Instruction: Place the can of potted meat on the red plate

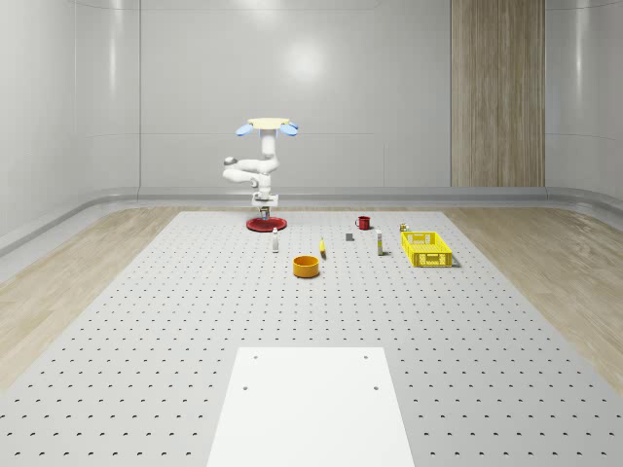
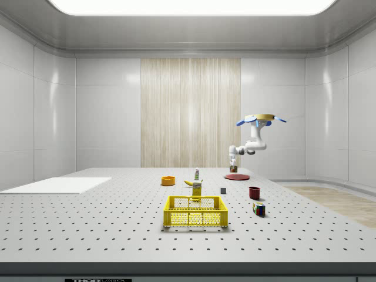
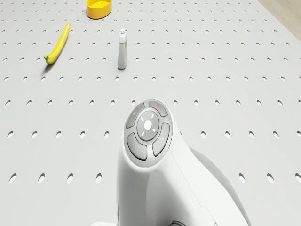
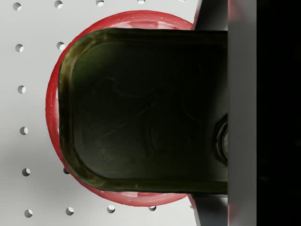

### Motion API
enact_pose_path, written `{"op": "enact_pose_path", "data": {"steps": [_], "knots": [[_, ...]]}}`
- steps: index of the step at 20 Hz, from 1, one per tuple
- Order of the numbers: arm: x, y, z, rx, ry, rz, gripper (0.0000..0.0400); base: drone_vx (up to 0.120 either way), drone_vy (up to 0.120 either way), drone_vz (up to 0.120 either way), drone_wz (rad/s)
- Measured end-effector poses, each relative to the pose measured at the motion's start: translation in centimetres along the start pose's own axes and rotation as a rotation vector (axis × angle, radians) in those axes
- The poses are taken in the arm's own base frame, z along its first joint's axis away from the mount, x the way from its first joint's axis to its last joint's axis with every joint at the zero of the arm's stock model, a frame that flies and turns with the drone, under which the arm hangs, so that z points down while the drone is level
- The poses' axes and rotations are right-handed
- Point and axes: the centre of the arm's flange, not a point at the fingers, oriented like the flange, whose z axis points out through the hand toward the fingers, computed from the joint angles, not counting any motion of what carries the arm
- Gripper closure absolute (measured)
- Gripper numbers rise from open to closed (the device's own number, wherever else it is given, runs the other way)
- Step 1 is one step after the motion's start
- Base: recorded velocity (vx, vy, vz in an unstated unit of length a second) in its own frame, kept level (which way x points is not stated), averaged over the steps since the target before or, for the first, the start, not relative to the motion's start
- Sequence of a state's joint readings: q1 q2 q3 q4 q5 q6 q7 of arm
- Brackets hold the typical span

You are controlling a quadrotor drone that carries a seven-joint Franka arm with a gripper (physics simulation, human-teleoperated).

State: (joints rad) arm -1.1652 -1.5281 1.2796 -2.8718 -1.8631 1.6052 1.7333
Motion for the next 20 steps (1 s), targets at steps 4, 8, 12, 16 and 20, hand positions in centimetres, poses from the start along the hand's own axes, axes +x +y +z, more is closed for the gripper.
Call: {"op": "enact_pose_path", "data": {"steps": [4, 8, 12, 16, 20], "knots": [[0.0, 0.0, 1.4, 0.001, -0.001, -0.027, 0.0114, 0.000, 0.000, 0.000, 0.000], [0.0, 0.0, 2.5, 0.001, -0.001, -0.035, 0.0065, 0.000, 0.000, 0.000, 0.000], [0.0, 0.0, 2.5, 0.001, -0.002, -0.038, 0.0024, 0.000, 0.000, 0.000, 0.000], [0.0, 0.0, 1.3, 0.001, -0.002, -0.039, 0.0009, 0.000, 0.000, 0.000, 0.000], [0.0, 0.0, 0.4, 0.001, -0.002, -0.040, 0.0003, 0.000, 0.000, 0.000, 0.000]]}}
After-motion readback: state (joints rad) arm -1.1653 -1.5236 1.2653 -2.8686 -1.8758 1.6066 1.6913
